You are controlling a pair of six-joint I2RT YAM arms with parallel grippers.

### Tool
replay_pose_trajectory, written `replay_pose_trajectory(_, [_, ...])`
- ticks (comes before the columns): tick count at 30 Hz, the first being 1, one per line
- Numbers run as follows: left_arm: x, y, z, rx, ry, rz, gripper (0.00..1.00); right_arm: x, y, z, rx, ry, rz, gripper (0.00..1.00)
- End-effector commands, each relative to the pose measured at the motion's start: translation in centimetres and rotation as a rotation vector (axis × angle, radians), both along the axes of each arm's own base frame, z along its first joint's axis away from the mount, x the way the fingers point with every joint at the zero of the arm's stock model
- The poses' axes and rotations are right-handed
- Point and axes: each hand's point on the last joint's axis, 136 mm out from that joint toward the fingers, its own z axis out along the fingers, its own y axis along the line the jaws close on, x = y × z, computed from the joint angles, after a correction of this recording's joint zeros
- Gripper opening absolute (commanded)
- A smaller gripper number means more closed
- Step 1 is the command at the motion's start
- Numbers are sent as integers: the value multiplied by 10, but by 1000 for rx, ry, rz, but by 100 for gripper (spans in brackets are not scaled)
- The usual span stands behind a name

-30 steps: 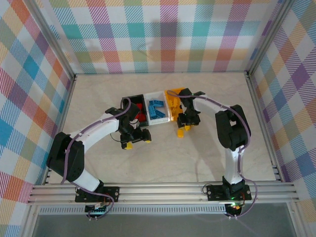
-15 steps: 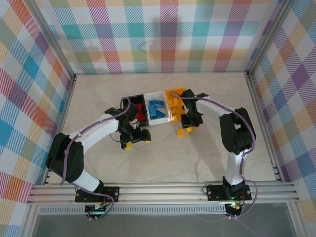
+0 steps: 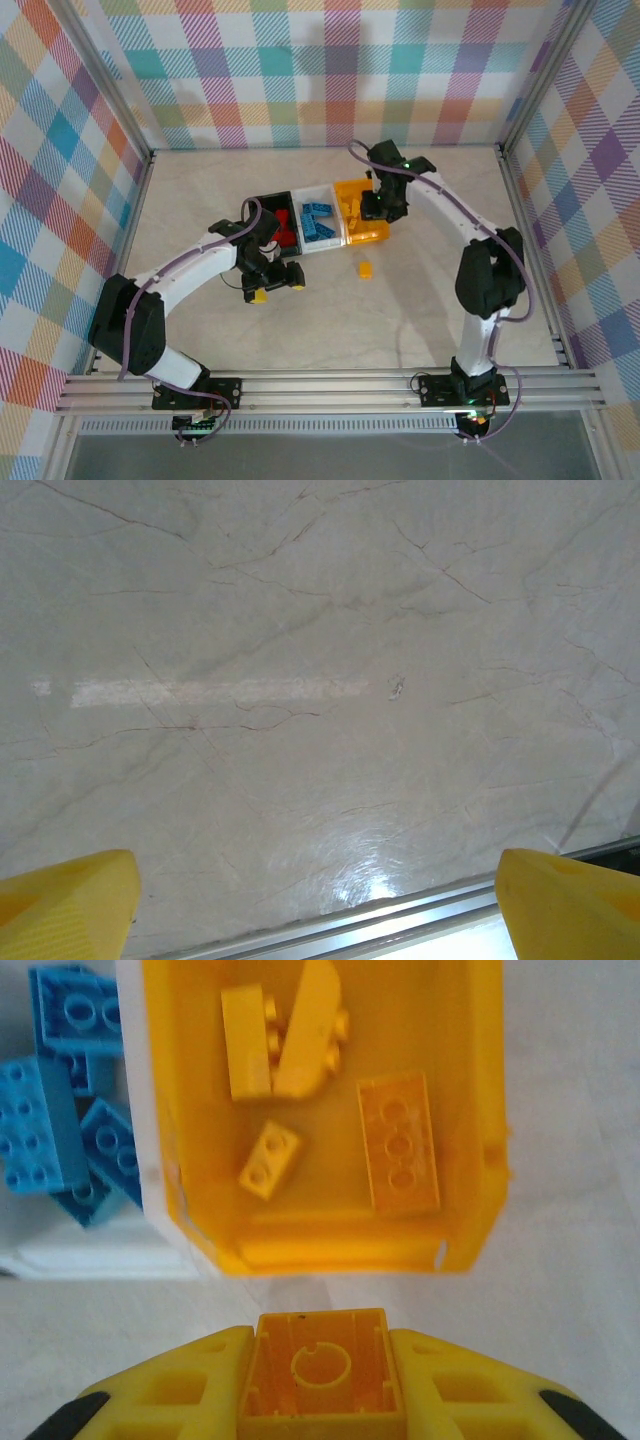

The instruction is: Sort the legos into containers by color

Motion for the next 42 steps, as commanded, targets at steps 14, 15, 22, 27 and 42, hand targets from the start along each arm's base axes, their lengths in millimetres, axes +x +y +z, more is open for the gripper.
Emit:
replay_pose_trajectory(14, [-15,16,14,94,-54,-29,92,44,28,-55,-24,95,13,49])
replay_pose_trajectory(15, [-14,15,15,100,-65,-38,92,43,26,-51,-26,93,13,52])
replay_pose_trajectory(22, [-4,-17,23,105,-131,-131,92,30,18,5,-1,14,9,61])
replay_pose_trajectory(27, [6,-48,29,102,-171,-188,92,-11,5,22,49,33,-18,61])
replay_pose_trajectory(42, [-1,-41,30,69,-181,-100,92,-137,-11,-64,19,281,-43,64])
